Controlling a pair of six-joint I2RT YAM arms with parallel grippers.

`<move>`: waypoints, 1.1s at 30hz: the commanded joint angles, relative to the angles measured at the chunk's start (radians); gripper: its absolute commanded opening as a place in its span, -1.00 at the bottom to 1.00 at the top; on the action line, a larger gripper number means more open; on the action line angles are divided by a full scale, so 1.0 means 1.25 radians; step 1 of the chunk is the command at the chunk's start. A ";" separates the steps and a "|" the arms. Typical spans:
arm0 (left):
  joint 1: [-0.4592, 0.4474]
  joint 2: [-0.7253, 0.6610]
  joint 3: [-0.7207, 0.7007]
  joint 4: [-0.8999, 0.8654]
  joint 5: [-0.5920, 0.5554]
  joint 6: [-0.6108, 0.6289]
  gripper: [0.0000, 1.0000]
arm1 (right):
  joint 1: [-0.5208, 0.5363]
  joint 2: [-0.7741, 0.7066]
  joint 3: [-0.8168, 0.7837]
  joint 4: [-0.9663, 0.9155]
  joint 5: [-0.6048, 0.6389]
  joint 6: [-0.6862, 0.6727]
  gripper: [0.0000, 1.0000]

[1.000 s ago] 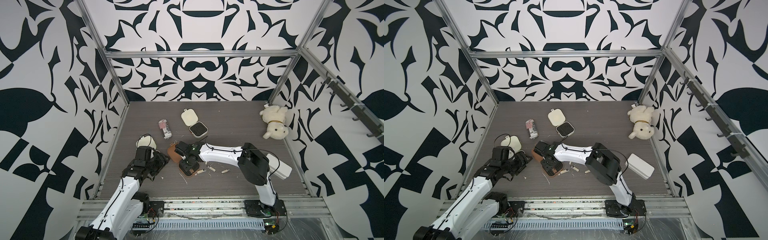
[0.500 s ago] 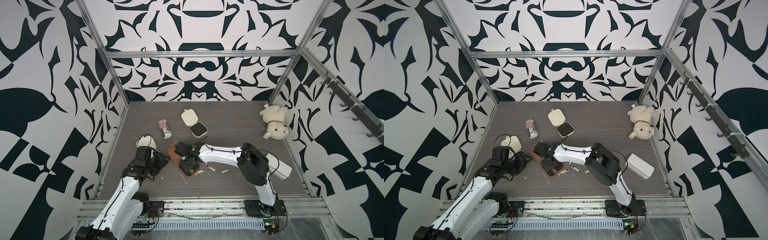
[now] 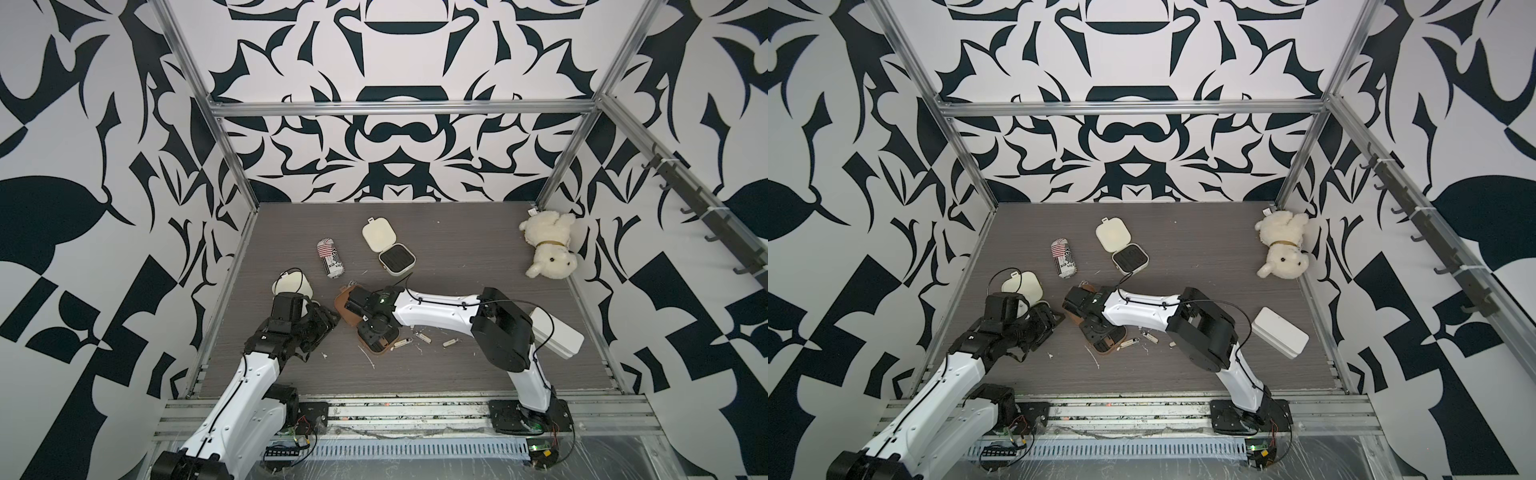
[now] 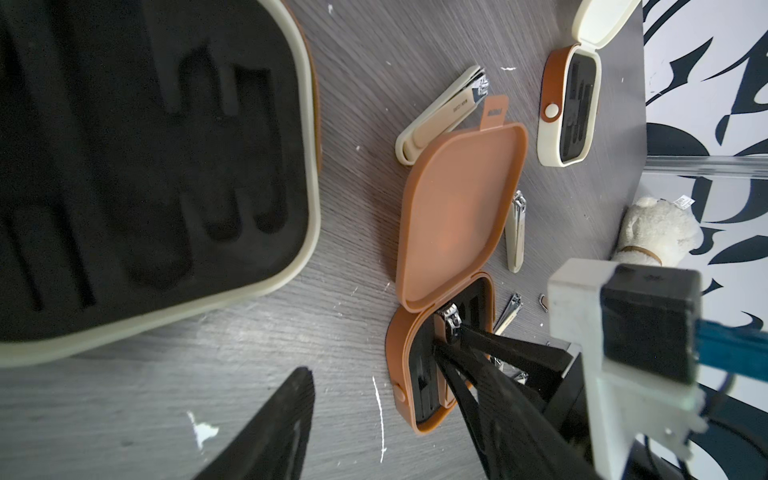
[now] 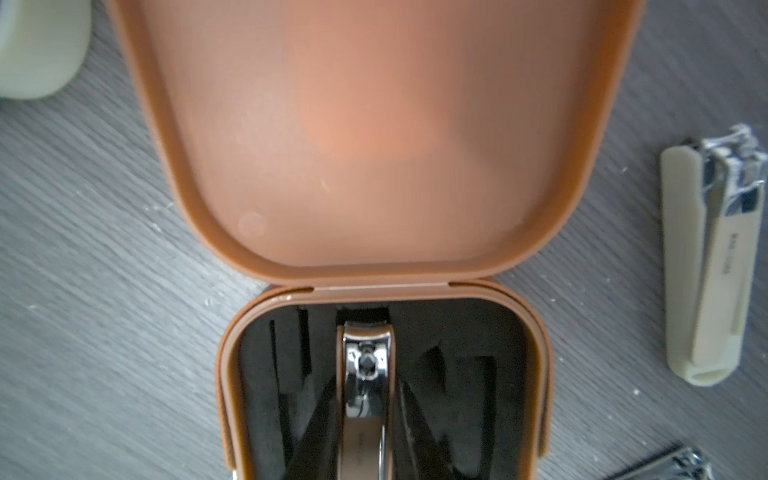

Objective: Organize nail clipper sets
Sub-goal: Place the nail clipper in the storage box.

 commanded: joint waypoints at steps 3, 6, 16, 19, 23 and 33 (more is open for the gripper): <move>0.004 0.008 -0.011 0.015 0.009 0.001 0.35 | 0.007 0.057 -0.005 -0.042 0.059 0.017 -0.85; 0.004 0.008 -0.010 0.013 0.008 0.003 0.34 | 0.010 0.054 -0.014 -0.028 0.050 0.024 -0.81; 0.004 -0.011 -0.013 -0.001 0.009 0.002 0.34 | 0.010 0.012 0.013 -0.010 0.044 0.027 -0.57; 0.003 -0.016 -0.014 -0.003 0.009 0.003 0.34 | 0.010 0.008 0.028 -0.012 0.050 0.025 -0.48; 0.003 -0.019 -0.014 -0.007 0.009 0.002 0.34 | 0.010 0.003 0.046 -0.018 0.055 0.024 -0.42; 0.004 -0.023 -0.012 -0.011 0.008 0.001 0.34 | 0.009 -0.024 0.067 -0.036 0.061 0.015 -0.28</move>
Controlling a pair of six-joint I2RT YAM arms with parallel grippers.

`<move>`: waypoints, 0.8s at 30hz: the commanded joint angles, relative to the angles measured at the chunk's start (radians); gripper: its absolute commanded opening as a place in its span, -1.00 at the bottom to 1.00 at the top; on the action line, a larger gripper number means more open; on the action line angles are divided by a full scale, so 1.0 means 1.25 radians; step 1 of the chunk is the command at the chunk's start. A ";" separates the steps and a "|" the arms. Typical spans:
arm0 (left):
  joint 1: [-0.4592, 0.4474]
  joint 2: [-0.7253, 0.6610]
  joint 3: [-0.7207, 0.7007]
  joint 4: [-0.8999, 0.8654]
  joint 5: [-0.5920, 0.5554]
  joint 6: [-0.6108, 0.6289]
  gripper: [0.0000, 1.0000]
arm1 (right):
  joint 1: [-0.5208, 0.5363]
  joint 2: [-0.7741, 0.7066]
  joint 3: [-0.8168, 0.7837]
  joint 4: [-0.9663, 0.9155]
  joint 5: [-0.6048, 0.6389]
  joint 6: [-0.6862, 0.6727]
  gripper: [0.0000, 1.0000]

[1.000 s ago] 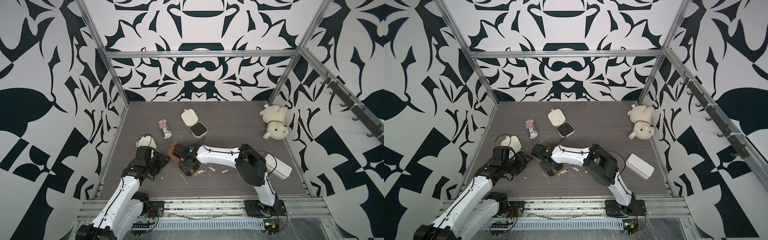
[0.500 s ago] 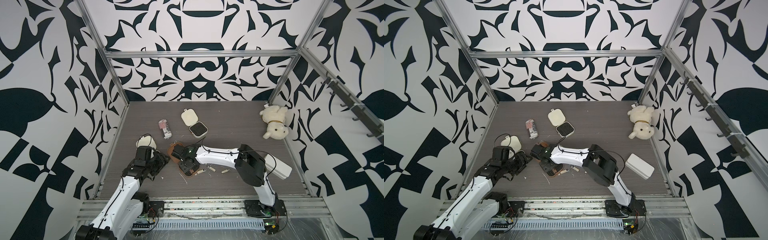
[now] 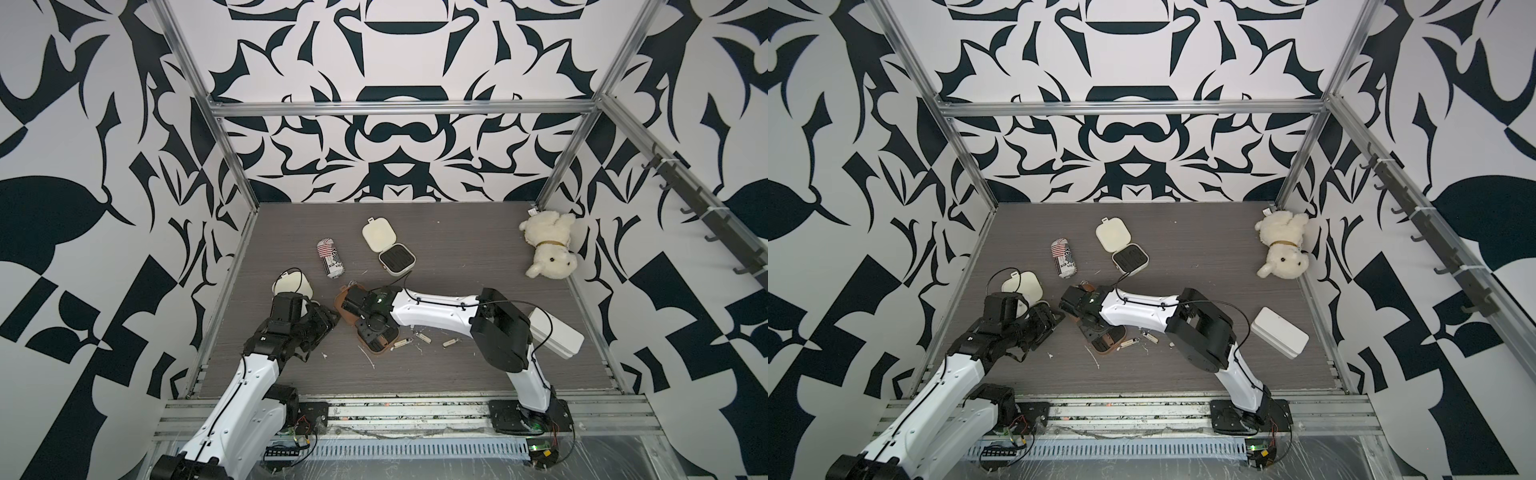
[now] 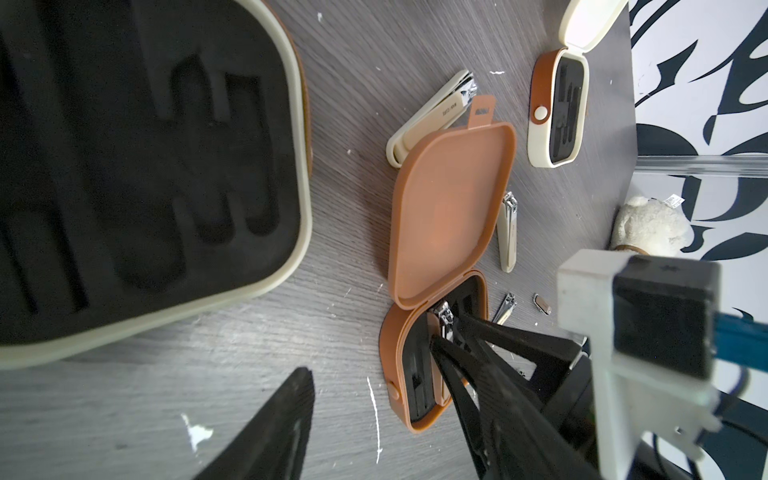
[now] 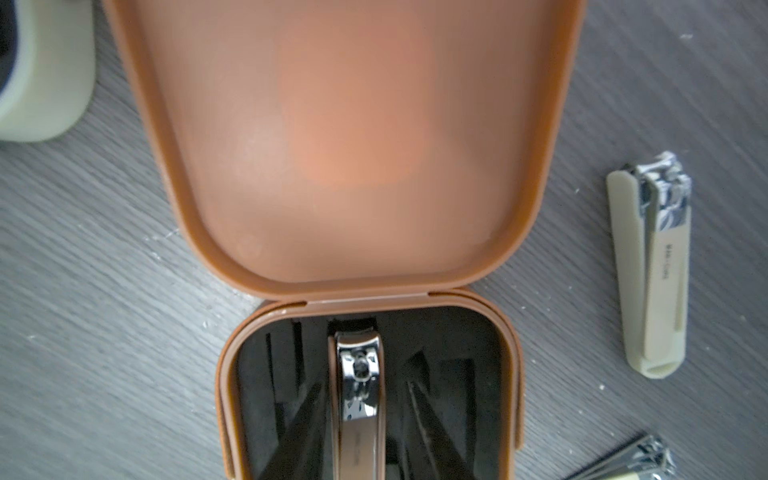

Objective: Organize nail clipper sets
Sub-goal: Place the nail clipper in the storage box.

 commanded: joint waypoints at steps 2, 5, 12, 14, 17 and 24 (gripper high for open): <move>0.003 -0.008 -0.011 -0.012 0.006 0.001 0.34 | 0.000 -0.036 0.029 -0.021 0.018 -0.001 -0.28; 0.004 -0.008 -0.009 -0.015 0.005 0.002 0.34 | 0.000 -0.056 0.021 -0.020 0.017 0.002 -0.28; 0.004 -0.002 -0.003 -0.013 0.006 0.003 0.34 | -0.001 -0.107 -0.023 -0.017 -0.014 0.014 -0.44; 0.004 -0.001 -0.001 -0.013 0.007 0.003 0.34 | 0.000 -0.114 -0.038 -0.015 -0.027 0.019 -0.52; 0.004 0.001 0.001 -0.014 0.010 0.002 0.34 | 0.001 -0.116 -0.056 -0.012 -0.048 0.024 -0.56; 0.004 0.005 0.001 -0.011 0.010 0.002 0.34 | 0.002 -0.103 -0.077 -0.002 -0.075 0.026 -0.58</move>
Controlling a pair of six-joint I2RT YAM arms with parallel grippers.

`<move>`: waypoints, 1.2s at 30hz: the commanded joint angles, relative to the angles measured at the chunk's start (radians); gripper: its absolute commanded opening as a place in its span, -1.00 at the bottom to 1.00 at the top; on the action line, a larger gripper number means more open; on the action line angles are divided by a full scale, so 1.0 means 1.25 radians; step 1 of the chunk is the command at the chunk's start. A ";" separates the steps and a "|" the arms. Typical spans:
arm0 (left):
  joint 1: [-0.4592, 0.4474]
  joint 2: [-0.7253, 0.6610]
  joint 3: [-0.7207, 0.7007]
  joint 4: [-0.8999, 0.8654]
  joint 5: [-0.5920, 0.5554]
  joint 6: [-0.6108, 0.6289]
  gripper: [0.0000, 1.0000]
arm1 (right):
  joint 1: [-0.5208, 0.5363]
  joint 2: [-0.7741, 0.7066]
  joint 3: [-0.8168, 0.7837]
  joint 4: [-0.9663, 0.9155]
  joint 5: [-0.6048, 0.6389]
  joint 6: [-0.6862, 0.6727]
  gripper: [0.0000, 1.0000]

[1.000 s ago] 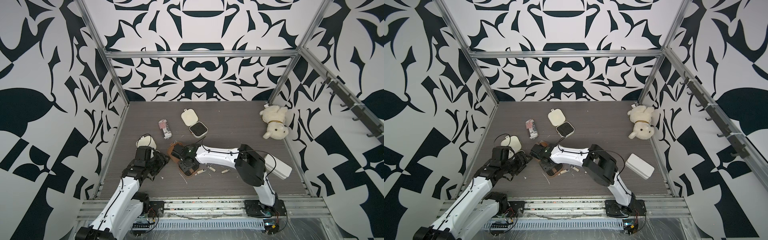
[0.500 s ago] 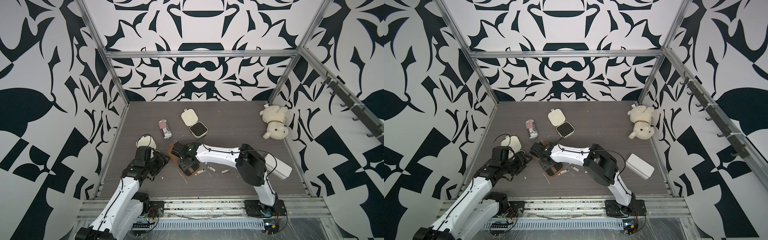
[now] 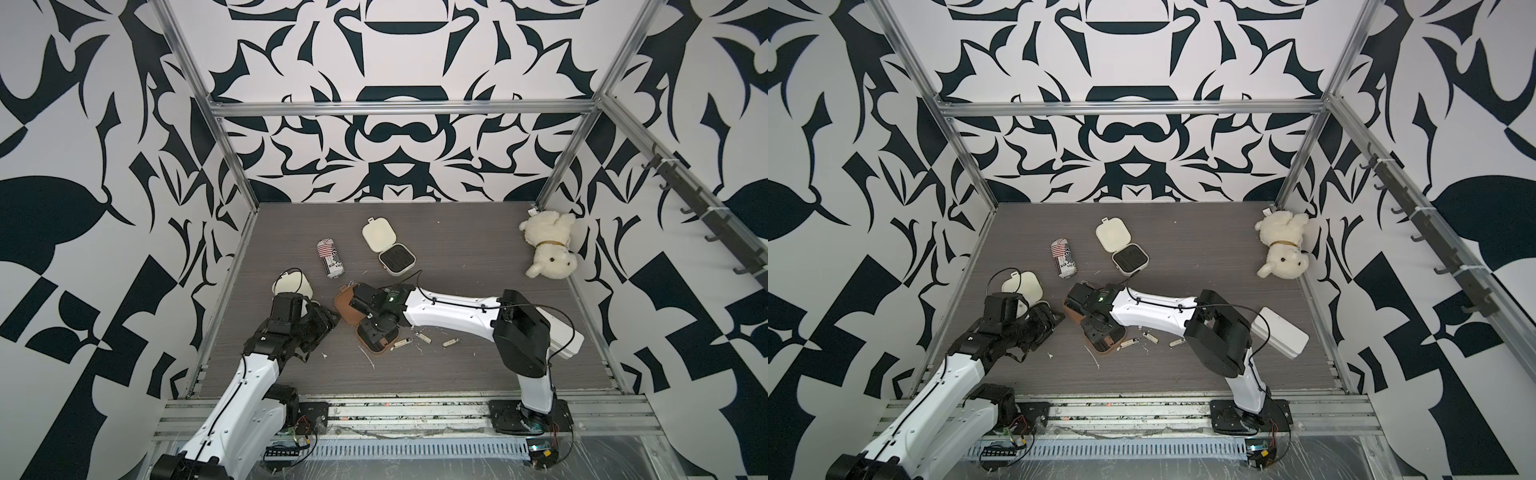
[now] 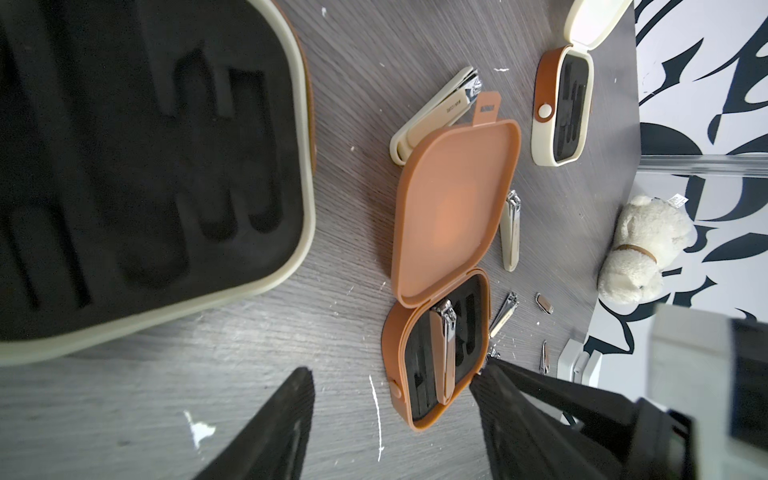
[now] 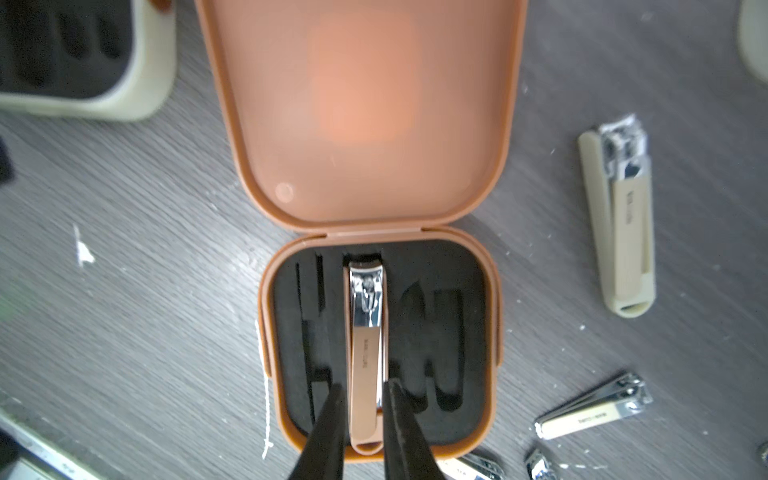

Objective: Organize nail clipper sets
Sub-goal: Place the nail clipper in the storage box.

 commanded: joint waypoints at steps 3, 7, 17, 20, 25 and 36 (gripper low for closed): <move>0.004 0.005 0.001 -0.006 0.010 0.001 0.34 | 0.004 -0.001 -0.005 0.000 -0.017 0.008 -0.58; 0.004 0.009 -0.001 -0.003 0.010 0.001 0.34 | 0.004 0.005 -0.011 0.003 -0.020 0.007 -0.61; 0.004 0.010 -0.004 0.000 0.011 0.000 0.34 | 0.005 0.024 -0.009 0.006 -0.019 0.006 -0.64; 0.004 0.010 -0.005 0.001 0.011 0.000 0.34 | 0.005 0.031 -0.009 0.006 -0.019 0.006 -0.65; 0.004 0.011 -0.008 0.003 0.013 0.000 0.34 | 0.005 0.038 -0.016 0.006 -0.015 0.008 -0.67; 0.004 0.015 -0.014 0.014 0.015 -0.003 0.34 | 0.014 0.060 -0.029 -0.006 0.003 0.014 -0.74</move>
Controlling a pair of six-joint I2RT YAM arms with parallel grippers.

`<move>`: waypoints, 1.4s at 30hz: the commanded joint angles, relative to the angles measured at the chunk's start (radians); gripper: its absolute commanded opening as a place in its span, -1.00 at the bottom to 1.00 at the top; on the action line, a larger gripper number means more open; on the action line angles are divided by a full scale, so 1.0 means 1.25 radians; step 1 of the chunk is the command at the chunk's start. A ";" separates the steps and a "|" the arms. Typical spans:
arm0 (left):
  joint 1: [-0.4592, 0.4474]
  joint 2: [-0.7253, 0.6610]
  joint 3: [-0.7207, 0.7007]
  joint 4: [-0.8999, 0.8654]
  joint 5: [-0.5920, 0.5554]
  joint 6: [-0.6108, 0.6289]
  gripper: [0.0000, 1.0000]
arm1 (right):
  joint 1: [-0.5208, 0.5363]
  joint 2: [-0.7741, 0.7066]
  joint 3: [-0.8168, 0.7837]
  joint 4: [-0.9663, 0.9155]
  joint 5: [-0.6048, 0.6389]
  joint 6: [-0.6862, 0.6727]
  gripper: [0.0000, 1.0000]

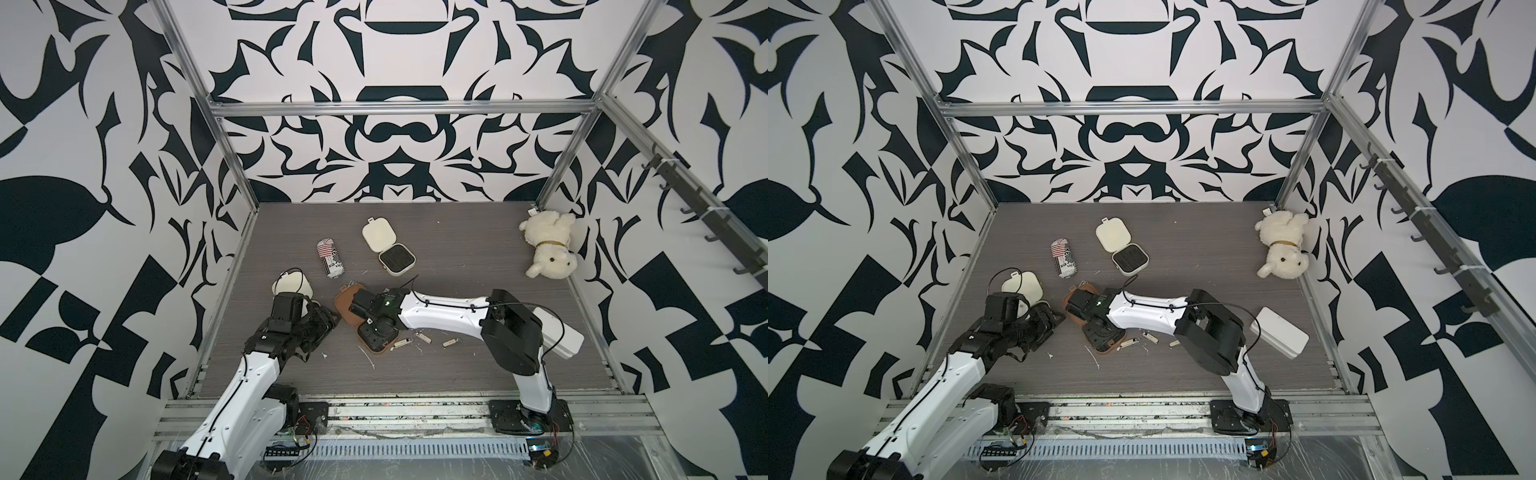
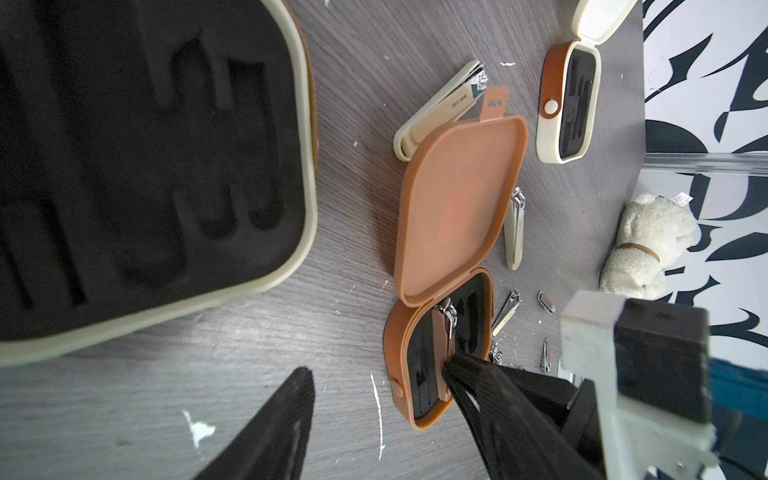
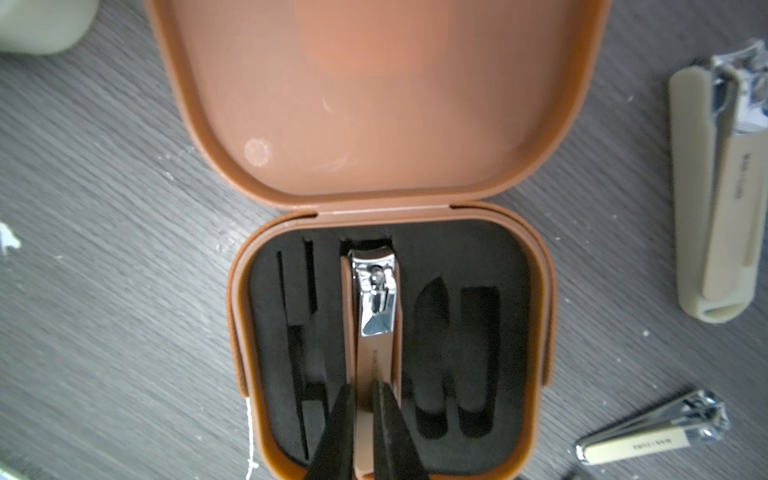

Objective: Organize nail clipper sets
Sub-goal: Place the nail clipper in the storage box.

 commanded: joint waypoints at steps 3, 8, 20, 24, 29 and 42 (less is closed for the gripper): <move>0.004 0.004 -0.014 0.012 0.010 -0.003 0.34 | 0.019 0.034 -0.014 -0.028 0.033 0.012 -0.75; 0.004 0.010 -0.011 0.016 0.011 -0.002 0.34 | 0.033 0.056 -0.002 -0.045 0.062 0.021 -0.79; 0.004 0.008 -0.015 0.019 0.010 -0.002 0.34 | 0.045 0.107 -0.003 -0.051 0.086 0.055 -0.81; 0.004 0.005 -0.016 0.018 0.010 -0.002 0.34 | 0.049 0.118 -0.007 -0.047 0.080 0.063 -0.81; 0.004 0.004 -0.020 0.020 0.010 -0.005 0.34 | 0.057 0.128 -0.007 -0.047 0.074 0.069 -0.81; 0.004 -0.028 -0.032 0.000 0.001 -0.009 0.34 | 0.071 0.158 0.001 -0.043 0.026 0.079 -0.82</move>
